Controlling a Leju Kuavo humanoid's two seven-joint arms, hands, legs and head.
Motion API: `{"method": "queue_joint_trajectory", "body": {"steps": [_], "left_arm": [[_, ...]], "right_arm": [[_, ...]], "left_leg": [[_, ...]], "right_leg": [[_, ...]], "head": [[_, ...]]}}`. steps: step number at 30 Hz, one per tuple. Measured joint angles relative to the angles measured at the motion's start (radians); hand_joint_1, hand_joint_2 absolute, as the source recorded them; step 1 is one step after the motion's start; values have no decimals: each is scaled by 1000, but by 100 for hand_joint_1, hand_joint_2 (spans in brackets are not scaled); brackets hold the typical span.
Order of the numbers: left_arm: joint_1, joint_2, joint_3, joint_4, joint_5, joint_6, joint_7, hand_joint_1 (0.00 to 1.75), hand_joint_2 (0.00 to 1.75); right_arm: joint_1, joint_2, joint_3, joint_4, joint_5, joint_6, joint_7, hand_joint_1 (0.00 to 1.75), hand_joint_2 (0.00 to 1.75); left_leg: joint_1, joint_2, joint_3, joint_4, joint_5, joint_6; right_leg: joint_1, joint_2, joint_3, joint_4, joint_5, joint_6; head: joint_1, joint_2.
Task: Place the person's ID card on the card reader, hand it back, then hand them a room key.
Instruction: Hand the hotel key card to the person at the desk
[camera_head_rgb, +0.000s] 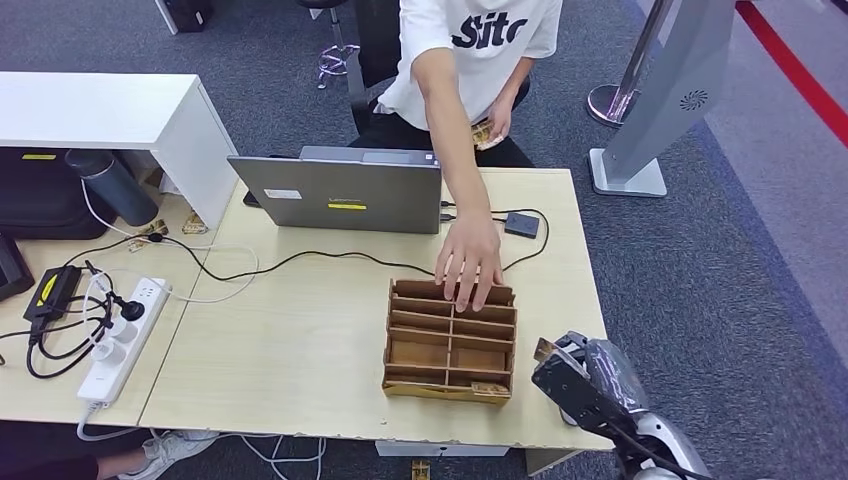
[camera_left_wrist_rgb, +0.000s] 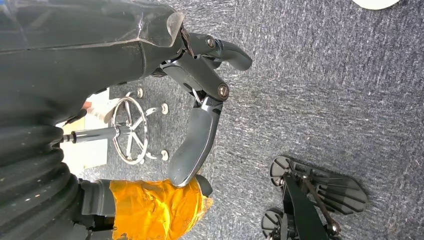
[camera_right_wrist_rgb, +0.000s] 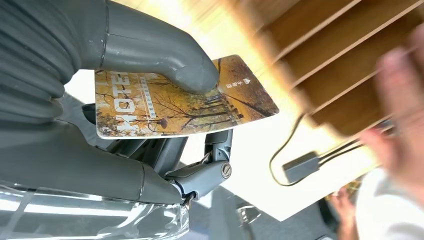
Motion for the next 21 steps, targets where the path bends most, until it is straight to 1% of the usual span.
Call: {"method": "queue_joint_trajectory", "body": {"steps": [8,11,17,21], "left_arm": [[0,0,0,0,0,2,0,0,175],[0,0,0,0,0,5,0,0,175],[0,0,0,0,0,8,1,0,175],[-1,-1,0,0,0,13,3,0,175]], "right_arm": [[0,-2,0,0,32,-10,24,172,175],[-2,-2,0,0,86,-19,49,175,175],[-5,-1,0,0,177,-33,82,173,175],[-11,5,-1,-1,269,-35,105,175,175]], "left_leg": [[0,0,0,0,0,0],[0,0,0,0,0,0],[0,0,0,0,0,0],[0,0,0,0,0,0]], "right_leg": [[0,0,0,0,0,0],[0,0,0,0,0,0],[0,0,0,0,0,0],[0,0,0,0,0,0]], "head": [[0,0],[0,0],[0,0],[0,0]]}}
